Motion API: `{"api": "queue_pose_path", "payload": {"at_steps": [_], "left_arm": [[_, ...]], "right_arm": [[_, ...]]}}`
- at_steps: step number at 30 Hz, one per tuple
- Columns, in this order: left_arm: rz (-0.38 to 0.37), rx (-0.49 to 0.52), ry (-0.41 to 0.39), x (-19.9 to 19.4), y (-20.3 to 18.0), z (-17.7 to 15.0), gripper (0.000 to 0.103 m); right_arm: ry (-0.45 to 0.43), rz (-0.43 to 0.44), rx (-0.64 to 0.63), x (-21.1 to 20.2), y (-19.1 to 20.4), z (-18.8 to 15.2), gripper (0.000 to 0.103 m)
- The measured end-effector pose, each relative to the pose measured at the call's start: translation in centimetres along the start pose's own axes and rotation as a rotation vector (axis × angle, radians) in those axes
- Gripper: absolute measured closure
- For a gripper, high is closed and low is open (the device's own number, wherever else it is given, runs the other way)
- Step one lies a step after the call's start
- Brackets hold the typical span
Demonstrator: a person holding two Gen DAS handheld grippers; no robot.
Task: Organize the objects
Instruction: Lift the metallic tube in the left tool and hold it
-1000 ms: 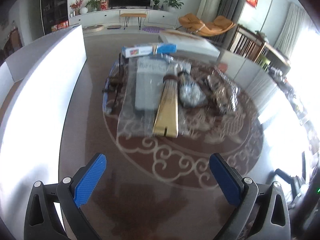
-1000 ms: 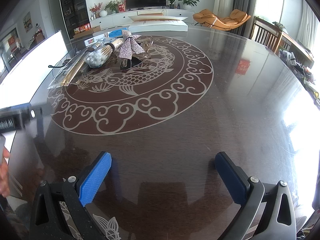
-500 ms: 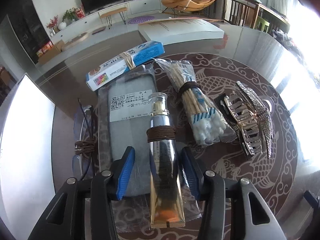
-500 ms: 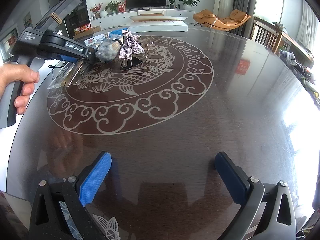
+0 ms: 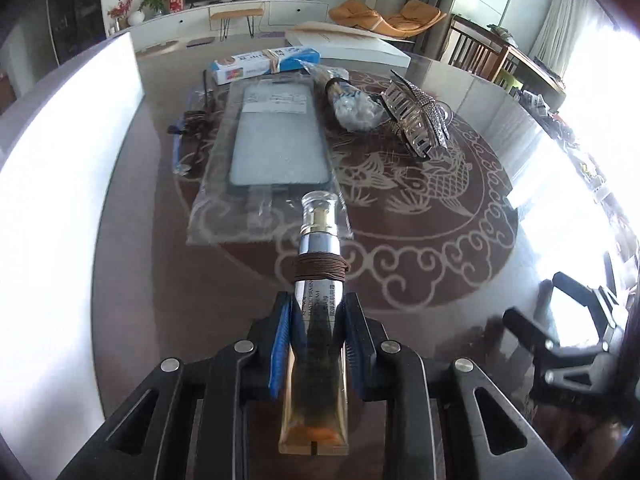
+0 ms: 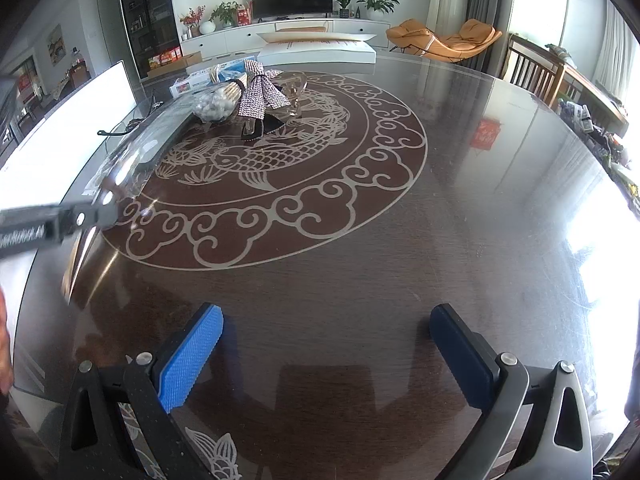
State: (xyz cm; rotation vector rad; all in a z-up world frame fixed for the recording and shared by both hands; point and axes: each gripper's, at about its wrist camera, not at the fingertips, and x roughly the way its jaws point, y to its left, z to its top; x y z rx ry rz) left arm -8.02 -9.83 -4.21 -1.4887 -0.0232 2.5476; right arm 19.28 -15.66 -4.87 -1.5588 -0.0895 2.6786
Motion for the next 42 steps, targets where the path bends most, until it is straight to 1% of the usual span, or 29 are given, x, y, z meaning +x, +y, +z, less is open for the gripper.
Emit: {"api": "queue_pose_path", "payload": {"at_steps": [1, 2, 3, 5, 6, 7, 8, 9, 11, 15, 42], "left_arm": [[0.014, -0.006, -0.011, -0.5, 0.3, -0.7, 0.077], [0.009, -0.012, -0.022, -0.8, 0.7, -1.0, 0.076], [-0.005, -0.006, -0.034, -0.8, 0.8, -1.1, 0.071], [-0.011, 0.030, -0.039, -0.6, 0.3, -1.1, 0.050], [0.018, 0.055, -0.026, -0.2, -0.2, -1.0, 0.022], [0.060, 0.074, -0.004, 0.5, -0.6, -1.2, 0.005], [0.087, 0.095, -0.013, 0.8, -0.9, -1.5, 0.001], [0.074, 0.098, -0.031, 0.6, -1.0, -1.8, 0.000], [0.073, 0.095, -0.049, 0.7, -0.9, -2.0, 0.000], [0.067, 0.104, -0.069, 0.6, -0.9, -2.3, 0.000], [0.068, 0.102, -0.076, 0.7, -0.8, -2.3, 0.000]], "right_arm": [[0.000, 0.000, 0.000, 0.0, 0.0, 0.0, 0.000], [0.000, 0.000, 0.000, 0.1, 0.0, 0.0, 0.000], [0.000, 0.000, 0.000, -0.1, 0.1, 0.0, 0.000], [0.000, 0.001, -0.001, -0.1, 0.0, 0.1, 0.000], [0.000, 0.002, -0.001, -0.2, 0.1, 0.1, 0.000], [0.000, 0.002, -0.001, -0.2, 0.0, 0.1, 0.000], [-0.001, 0.000, -0.001, -0.3, 0.1, 0.1, 0.000], [-0.001, -0.001, 0.001, -0.4, 0.1, 0.2, 0.000], [-0.001, -0.003, 0.005, -1.2, 0.0, 0.8, 0.000], [-0.002, -0.002, 0.004, -2.3, 0.3, 1.5, 0.000], [-0.001, 0.002, 0.001, -2.6, 0.3, 1.6, 0.000]]}}
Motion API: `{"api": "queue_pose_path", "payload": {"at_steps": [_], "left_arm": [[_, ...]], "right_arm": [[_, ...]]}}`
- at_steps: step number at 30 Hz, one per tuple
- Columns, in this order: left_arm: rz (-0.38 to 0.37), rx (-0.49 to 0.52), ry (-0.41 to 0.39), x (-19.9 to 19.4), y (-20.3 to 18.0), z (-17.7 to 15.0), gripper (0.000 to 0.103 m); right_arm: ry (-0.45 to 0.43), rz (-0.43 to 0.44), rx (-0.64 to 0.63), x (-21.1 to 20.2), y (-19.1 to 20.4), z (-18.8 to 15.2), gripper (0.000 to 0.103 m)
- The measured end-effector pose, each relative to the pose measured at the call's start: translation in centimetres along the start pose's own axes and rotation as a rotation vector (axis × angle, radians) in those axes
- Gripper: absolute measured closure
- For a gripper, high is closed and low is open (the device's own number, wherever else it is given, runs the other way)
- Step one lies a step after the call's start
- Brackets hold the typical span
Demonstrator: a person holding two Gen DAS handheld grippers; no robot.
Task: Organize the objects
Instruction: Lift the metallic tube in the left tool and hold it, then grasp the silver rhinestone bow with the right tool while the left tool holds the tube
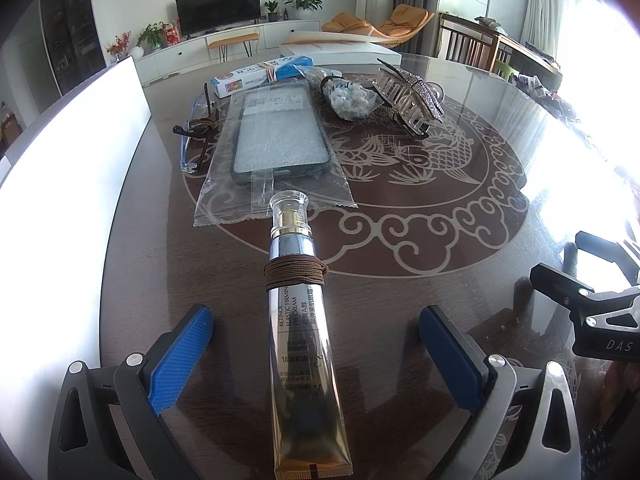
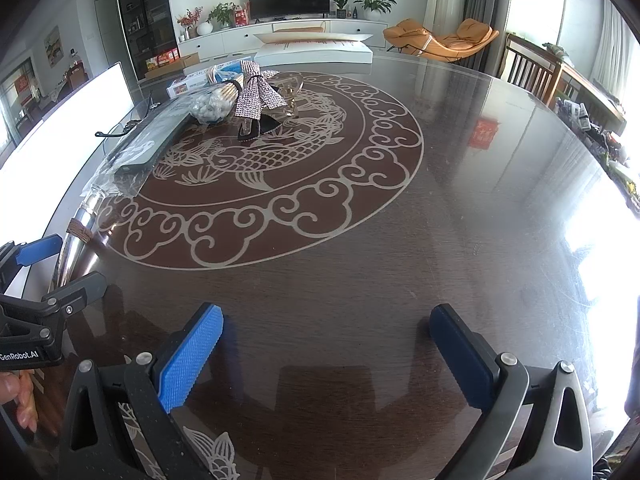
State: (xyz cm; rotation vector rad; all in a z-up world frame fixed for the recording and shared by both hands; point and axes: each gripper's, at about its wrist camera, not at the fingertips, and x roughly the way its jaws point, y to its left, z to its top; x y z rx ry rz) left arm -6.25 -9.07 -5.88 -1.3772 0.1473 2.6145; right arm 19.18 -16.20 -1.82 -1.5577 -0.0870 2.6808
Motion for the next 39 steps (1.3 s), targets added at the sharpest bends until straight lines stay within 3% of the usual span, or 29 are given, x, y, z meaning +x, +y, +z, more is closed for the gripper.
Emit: {"api": "queue_pose_path", "payload": {"at_steps": [29, 33, 36, 39], "left_arm": [[-0.003, 0.003, 0.014, 0.1, 0.0, 0.1, 0.000], [-0.028, 0.038, 0.056, 0.1, 0.1, 0.3, 0.000], [-0.033, 0.050, 0.084, 0.2, 0.1, 0.4, 0.000], [-0.033, 0.052, 0.100, 0.4, 0.3, 0.6, 0.000]], "right_arm": [[0.002, 0.006, -0.008, -0.9, 0.2, 0.5, 0.000], [0.048, 0.033, -0.046, -1.4, 0.3, 2.9, 0.000], [0.141, 0.075, -0.061, 0.0, 0.4, 7.1, 0.000], [0.143, 0.172, -0.029, 1.0, 1.1, 12.1, 0.000]]}}
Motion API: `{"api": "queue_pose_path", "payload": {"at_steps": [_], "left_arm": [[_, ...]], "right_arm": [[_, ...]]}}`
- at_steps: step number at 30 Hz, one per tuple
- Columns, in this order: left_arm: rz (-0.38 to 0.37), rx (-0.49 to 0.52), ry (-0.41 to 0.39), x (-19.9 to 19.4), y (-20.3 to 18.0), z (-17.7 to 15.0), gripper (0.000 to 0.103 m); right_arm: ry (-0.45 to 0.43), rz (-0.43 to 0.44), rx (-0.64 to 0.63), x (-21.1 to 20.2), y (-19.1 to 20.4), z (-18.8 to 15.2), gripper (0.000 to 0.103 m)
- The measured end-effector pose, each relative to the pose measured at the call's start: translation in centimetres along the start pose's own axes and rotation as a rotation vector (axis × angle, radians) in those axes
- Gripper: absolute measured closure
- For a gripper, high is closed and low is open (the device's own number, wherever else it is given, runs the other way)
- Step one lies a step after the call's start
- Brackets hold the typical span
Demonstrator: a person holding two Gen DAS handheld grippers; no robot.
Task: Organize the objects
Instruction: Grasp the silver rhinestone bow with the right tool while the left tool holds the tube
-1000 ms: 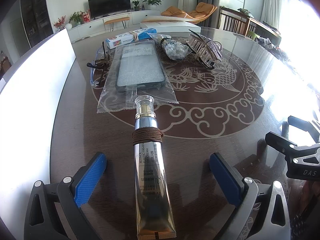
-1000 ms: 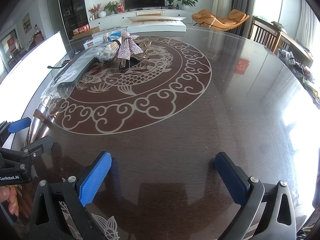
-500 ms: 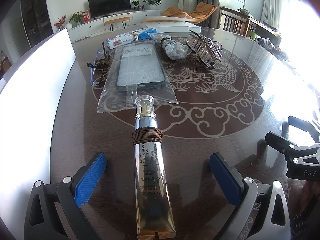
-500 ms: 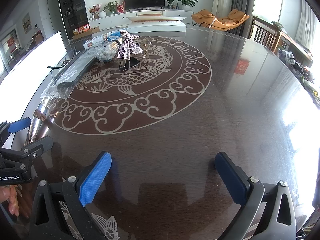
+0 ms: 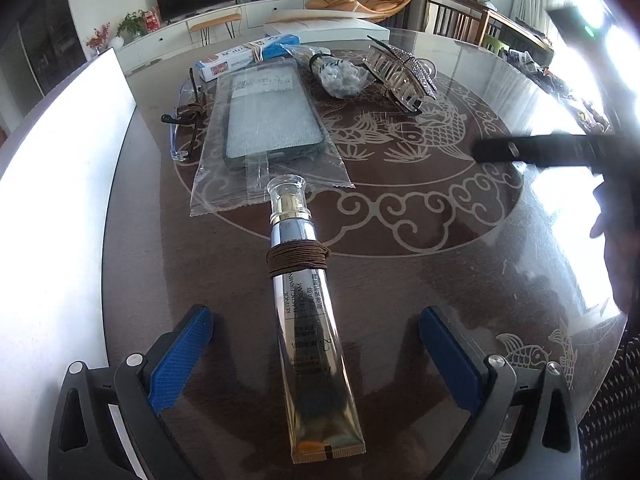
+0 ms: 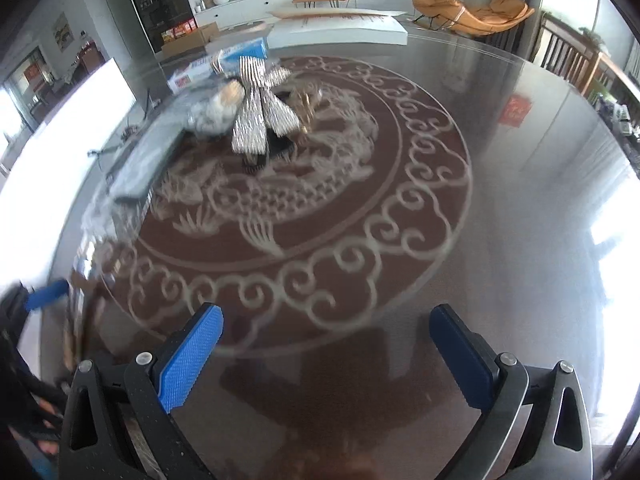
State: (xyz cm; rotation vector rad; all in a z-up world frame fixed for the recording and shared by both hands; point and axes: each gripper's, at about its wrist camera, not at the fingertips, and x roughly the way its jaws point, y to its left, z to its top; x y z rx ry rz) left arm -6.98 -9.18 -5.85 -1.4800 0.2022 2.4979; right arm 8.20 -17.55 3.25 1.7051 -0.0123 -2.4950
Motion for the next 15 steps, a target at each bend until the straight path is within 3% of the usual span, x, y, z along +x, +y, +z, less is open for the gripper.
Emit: {"api": "queue_pose_path", "payload": {"at_steps": [2, 5, 7, 8, 9, 10, 11, 15], "left_arm": [[-0.002, 0.004, 0.003, 0.1, 0.2, 0.0, 0.000], [0.002, -0.005, 0.001, -0.2, 0.5, -0.3, 0.004], [0.000, -0.002, -0.024, -0.8, 0.6, -0.7, 0.026], [-0.001, -0.001, -0.037, -1.1, 0.7, -0.8, 0.034], [-0.002, -0.003, -0.050, -1.4, 0.8, -1.0, 0.052], [-0.010, -0.006, -0.061, -1.6, 1.1, -1.1, 0.071], [-0.029, -0.017, -0.067, -1.8, 1.4, -1.2, 0.076], [-0.091, -0.065, -0.091, -2.0, 2.2, -1.6, 0.077]], "right_arm": [[0.018, 0.028, -0.010, 0.9, 1.0, 3.8, 0.000], [0.045, -0.028, -0.045, 2.9, 2.1, 8.6, 0.000], [0.039, -0.047, -0.073, 3.7, 2.2, 10.7, 0.003], [0.035, -0.043, -0.093, 3.9, 2.1, 11.5, 0.015], [0.037, -0.042, -0.103, 3.9, 2.2, 11.8, 0.050], [0.035, -0.033, -0.098, 3.6, 2.0, 11.9, 0.051], [0.021, -0.015, -0.081, 2.9, 1.5, 11.7, 0.051], [-0.028, 0.053, -0.031, -1.4, -0.9, 8.8, 0.051]]}}
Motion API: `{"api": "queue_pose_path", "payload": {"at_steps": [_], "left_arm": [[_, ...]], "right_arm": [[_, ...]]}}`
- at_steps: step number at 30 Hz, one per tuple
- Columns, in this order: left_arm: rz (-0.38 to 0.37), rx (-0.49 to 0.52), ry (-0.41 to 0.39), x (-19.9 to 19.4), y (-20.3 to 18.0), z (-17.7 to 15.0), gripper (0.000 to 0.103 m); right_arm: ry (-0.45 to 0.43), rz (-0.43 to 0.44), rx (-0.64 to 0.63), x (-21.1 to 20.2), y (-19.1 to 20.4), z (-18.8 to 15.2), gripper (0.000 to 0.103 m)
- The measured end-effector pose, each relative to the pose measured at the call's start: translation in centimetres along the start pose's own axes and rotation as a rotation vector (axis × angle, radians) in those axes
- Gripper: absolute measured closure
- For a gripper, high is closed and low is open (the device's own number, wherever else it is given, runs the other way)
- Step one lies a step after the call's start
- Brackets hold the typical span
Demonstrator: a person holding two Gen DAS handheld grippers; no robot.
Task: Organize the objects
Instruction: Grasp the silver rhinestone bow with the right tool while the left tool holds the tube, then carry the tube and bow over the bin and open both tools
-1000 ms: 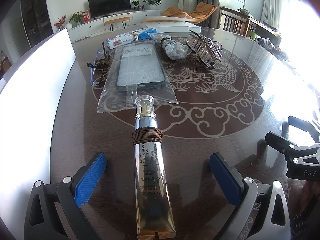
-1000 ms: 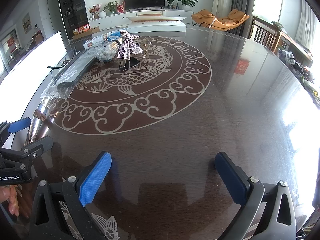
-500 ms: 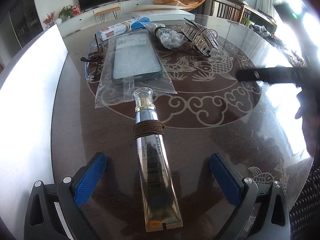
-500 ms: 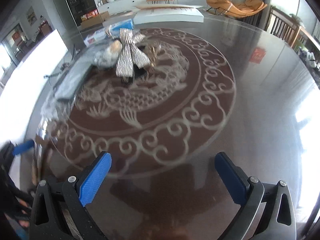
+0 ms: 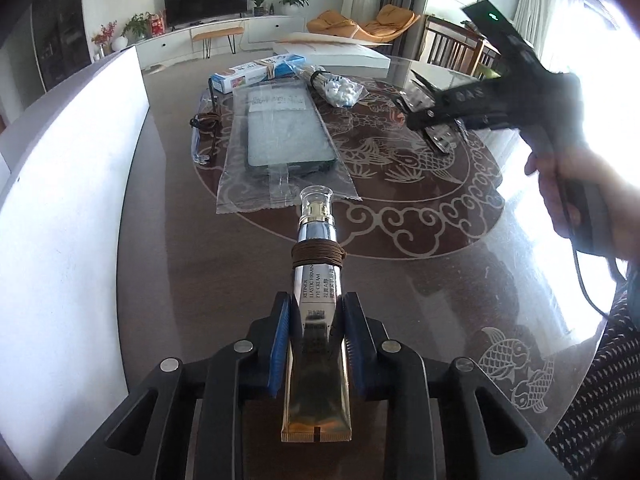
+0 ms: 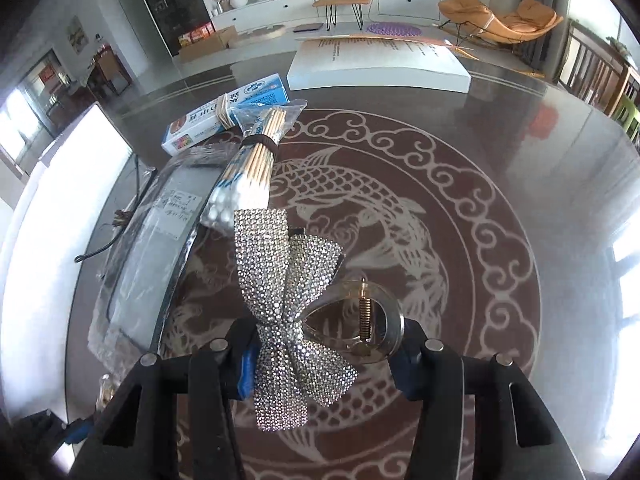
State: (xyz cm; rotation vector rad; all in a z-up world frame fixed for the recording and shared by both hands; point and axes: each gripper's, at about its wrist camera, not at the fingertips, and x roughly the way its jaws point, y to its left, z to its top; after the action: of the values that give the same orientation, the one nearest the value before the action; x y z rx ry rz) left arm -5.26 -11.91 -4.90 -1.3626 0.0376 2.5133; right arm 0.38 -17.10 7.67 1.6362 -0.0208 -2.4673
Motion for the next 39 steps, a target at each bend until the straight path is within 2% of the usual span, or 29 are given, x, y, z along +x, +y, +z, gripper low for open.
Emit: {"api": "queue_pose_path", "payload": {"at_steps": [4, 9, 11, 15, 17, 18, 20, 23, 24, 25, 26, 27, 31, 34, 37, 38, 39], "left_arm": [[-0.052, -0.033, -0.044, -0.9, -0.6, -0.8, 0.077], [-0.109, -0.023, -0.151, -4.3, -2.0, -1.5, 0.077], [-0.135, -0.027, -0.197, -6.3, -2.1, -1.6, 0.089], [-0.162, -0.035, -0.293, -10.3, -1.7, -1.3, 0.092], [-0.154, -0.024, -0.306, -11.3, -1.6, -1.0, 0.092], [-0.159, -0.023, -0.296, -11.5, -1.5, -1.1, 0.092], [-0.164, -0.012, -0.228, -11.2, -1.6, -1.2, 0.092], [-0.111, 0.021, -0.137, -9.6, -2.2, -1.8, 0.086], [-0.098, 0.027, -0.115, -8.8, -2.4, -2.2, 0.067], [-0.085, 0.030, -0.093, -7.9, -2.7, -2.3, 0.044], [-0.076, 0.036, -0.075, -6.9, -2.9, -2.6, 0.035], [-0.068, 0.046, -0.054, -6.1, -3.3, -2.6, 0.032], [-0.098, 0.113, -0.019, -4.4, -5.6, -2.9, 0.032], [-0.063, 0.162, 0.001, -3.1, -7.2, -3.3, 0.032], [-0.026, 0.151, 0.021, -1.5, -7.4, -3.4, 0.034], [-0.025, 0.146, 0.014, -1.4, -7.3, -3.6, 0.039], [-0.022, 0.147, -0.004, -1.4, -7.2, -3.7, 0.060]], "right_arm": [[-0.024, 0.025, 0.007, -4.6, -1.9, -4.3, 0.051], [-0.059, 0.057, 0.067, -8.7, -4.4, -9.3, 0.051], [-0.080, 0.052, 0.068, -10.0, -4.8, -10.8, 0.051], [-0.113, 0.066, 0.027, -12.5, -4.1, -12.3, 0.051], [-0.124, 0.071, -0.014, -12.7, -3.7, -12.4, 0.051], [-0.135, 0.071, -0.021, -13.2, -3.5, -12.4, 0.051], [-0.152, 0.082, -0.006, -13.7, -4.0, -12.8, 0.051], [-0.171, 0.069, 0.013, -14.9, -5.1, -13.8, 0.051], [-0.171, 0.066, 0.012, -14.4, -5.3, -13.8, 0.051], [-0.169, 0.062, 0.016, -14.4, -5.7, -14.1, 0.051], [-0.166, 0.062, 0.021, -13.7, -6.0, -14.3, 0.051], [-0.161, 0.062, 0.027, -13.8, -6.2, -14.6, 0.051], [-0.161, 0.058, 0.012, -12.6, -5.9, -15.1, 0.051], [-0.176, 0.060, -0.001, -12.7, -6.1, -14.7, 0.051], [-0.191, 0.073, -0.005, -12.9, -6.4, -14.0, 0.051], [-0.195, 0.077, -0.009, -13.0, -6.5, -14.0, 0.051], [-0.198, 0.079, -0.013, -13.1, -6.4, -14.1, 0.051]]}}
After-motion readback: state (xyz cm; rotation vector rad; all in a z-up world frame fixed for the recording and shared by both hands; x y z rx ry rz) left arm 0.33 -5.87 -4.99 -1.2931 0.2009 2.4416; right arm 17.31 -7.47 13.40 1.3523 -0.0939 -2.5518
